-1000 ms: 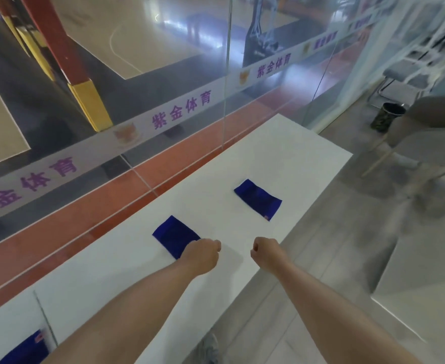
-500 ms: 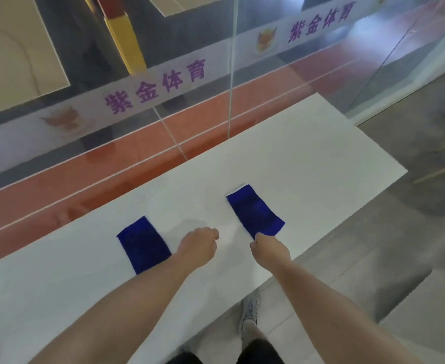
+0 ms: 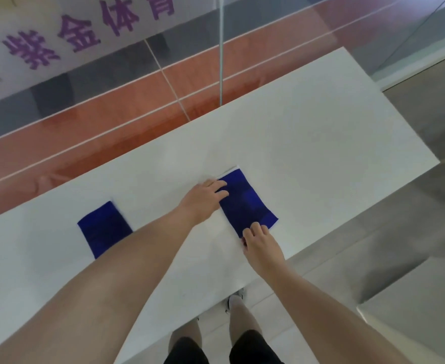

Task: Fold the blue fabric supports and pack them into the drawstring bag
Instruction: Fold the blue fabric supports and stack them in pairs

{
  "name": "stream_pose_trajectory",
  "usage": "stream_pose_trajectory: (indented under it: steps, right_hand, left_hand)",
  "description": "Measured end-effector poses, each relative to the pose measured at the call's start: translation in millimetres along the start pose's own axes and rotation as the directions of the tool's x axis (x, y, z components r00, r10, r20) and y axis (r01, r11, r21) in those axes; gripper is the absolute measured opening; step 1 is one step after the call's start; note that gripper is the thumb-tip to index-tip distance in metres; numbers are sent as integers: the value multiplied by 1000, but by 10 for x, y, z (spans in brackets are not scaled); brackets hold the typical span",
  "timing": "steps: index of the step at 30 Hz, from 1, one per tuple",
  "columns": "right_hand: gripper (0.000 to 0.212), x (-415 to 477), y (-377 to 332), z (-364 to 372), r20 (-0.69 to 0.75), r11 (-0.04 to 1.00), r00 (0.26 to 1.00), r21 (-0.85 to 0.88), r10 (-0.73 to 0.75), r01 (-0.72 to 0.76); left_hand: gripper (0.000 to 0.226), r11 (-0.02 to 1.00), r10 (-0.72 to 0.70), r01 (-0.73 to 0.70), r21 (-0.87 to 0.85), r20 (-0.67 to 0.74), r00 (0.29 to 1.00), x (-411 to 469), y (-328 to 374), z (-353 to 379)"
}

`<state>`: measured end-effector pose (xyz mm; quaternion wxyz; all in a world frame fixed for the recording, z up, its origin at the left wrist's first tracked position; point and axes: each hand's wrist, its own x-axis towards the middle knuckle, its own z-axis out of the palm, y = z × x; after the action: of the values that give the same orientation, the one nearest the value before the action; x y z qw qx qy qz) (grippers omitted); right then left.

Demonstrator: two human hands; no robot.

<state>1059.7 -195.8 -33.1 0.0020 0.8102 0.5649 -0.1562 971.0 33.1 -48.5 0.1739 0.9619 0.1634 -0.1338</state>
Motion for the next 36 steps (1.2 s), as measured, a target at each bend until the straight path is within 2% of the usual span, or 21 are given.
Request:
stream_pose_trajectory:
  steps: [2,3,4,7,11,14,16,20,24,27,31,33,36]
  right_hand:
    - [21,10,53,-106,-25,985,990,-105,-140,137]
    - [21,19,69,-146,-22,985,988,-87,-155,152]
    - [20,33,79,-164,-18,992,992,-10,-124,124]
    - [13,117,56,-241,-22,943,991,310,132,-119]
    - [8,322,-96,-610,-8,882,980,436,201,-178]
    - [10,458,-231,-892,-13,886,986,441,165,-142]
    - [9,510,-324,-1014,-19,890,987,435,159,-135]
    - [6,577,-632,-1194,-19,876,985,460,173,-145]
    - [10,651,-1092,-1318,-60,881,990,465,129,-87]
    - [13,741,-1461,-1383,8,896,998,439,70,-66]
    - [19,805,-1900,-1343,144,924,990,377,7,-62]
    - [21,789,-2083,-1269,237,927,971,362,7,-95]
    - [25,759,-2286,-1111,383,929,923,331,28,-166]
  left_hand:
    - [34,1000,19,-18,12,-35,999,-31,-64,61]
    - [30,999,21,-19,40,-56,998,-77,-87,85]
    - [26,997,17,-11,76,-79,997,-137,-104,102]
    - [19,990,-31,52,131,-160,987,-355,-152,131]
    - [15,981,-155,180,68,-277,948,-691,-262,182]
    - [6,954,-299,290,-76,-331,895,-892,-281,162]
    - [8,918,-394,339,-206,-359,846,-1046,-272,70]
    - [17,855,-498,361,-372,-395,772,-1478,-428,-239]
    - [18,745,-616,382,-547,-341,710,-1971,-679,-679]
    - [10,615,-744,431,-660,-305,595,-2332,-858,-923]
    - [21,422,-883,444,-790,-248,399,-2769,-1063,-1026]
    - [20,383,-901,452,-805,-217,376,-2923,-1144,-1008]
    - [13,399,-885,489,-776,-186,427,-3047,-1269,-932]
